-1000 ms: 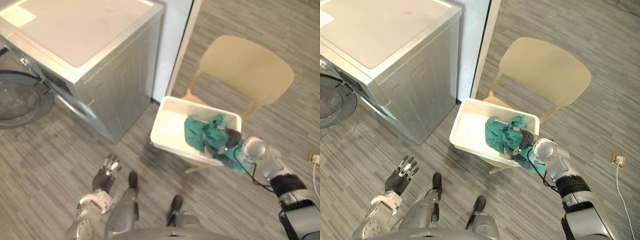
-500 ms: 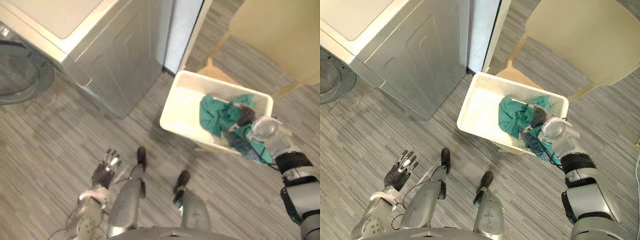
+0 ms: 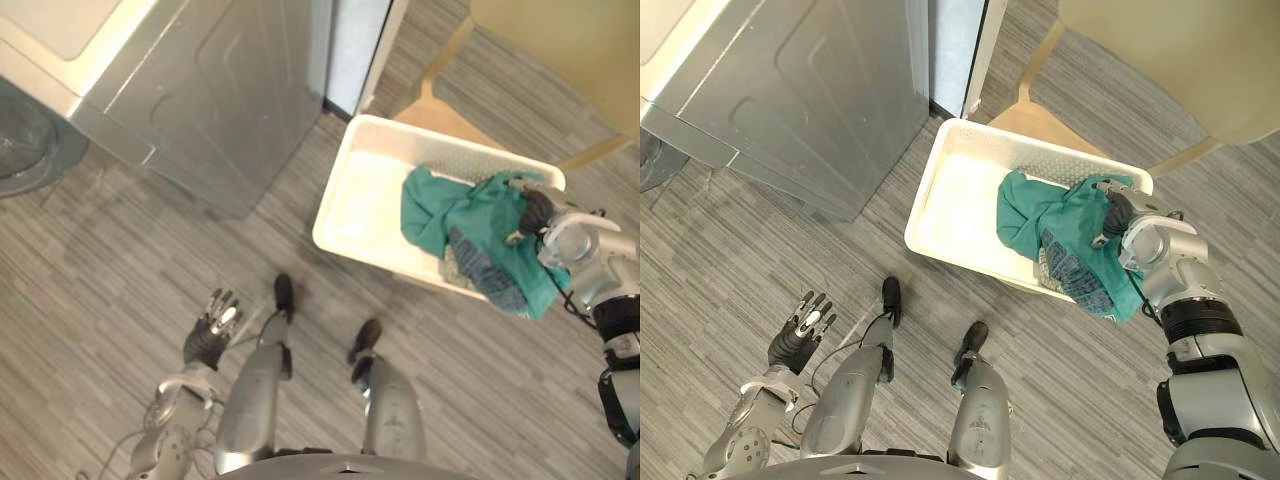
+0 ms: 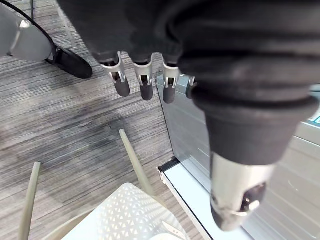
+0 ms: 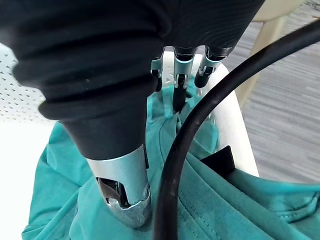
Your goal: Pick up the laundry basket with both hands and put the clothes into the washing machine.
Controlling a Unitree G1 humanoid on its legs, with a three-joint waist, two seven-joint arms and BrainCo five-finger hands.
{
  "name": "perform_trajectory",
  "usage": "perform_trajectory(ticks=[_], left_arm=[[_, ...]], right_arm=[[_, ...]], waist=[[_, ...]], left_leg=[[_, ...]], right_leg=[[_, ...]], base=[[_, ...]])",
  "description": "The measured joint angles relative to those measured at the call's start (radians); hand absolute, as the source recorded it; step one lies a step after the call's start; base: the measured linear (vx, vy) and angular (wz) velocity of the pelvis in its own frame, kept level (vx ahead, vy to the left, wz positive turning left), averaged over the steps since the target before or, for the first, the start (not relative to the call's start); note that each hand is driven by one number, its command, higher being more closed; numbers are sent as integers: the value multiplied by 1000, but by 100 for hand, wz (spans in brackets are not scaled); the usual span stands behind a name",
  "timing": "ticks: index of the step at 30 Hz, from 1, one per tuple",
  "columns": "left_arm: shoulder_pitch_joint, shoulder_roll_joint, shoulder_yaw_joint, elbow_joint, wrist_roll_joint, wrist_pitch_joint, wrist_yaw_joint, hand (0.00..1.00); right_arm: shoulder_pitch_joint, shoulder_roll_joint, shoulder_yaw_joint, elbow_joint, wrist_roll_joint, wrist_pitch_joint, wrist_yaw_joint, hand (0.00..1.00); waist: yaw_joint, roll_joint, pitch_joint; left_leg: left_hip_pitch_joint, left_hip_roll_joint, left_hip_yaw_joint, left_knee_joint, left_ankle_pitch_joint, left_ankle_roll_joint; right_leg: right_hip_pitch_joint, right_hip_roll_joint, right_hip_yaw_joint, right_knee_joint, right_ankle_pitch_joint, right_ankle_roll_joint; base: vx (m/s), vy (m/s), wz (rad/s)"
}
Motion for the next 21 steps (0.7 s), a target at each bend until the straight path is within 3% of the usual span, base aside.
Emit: perform_trajectory(ticks=[13, 15, 21], left_arm=[[-25, 23, -14, 9, 1, -10, 34, 0], [-37, 28, -32, 15, 2, -18, 40, 0], [-65, 23, -60, 53, 3, -33, 64, 0]], right_arm=[[44, 5, 42, -9, 12, 2, 43, 0], [32, 32, 65, 30, 8, 6, 35, 0], [-4, 39, 92, 48, -1, 36, 1, 0]], waist=[[14, 31, 61], [25, 33, 62], [22, 34, 62]], left_leg=[[-60, -8, 0, 0, 8, -2], [-74, -14, -6, 0, 10, -4], [-98, -22, -27, 0, 12, -18]], right_leg=[[-82, -20, 4, 58, -24, -3], [-105, -32, 3, 87, -40, -4], [-142, -54, -13, 148, -76, -9]], base=[[9, -26, 1], [16, -27, 7], [-7, -26, 14]])
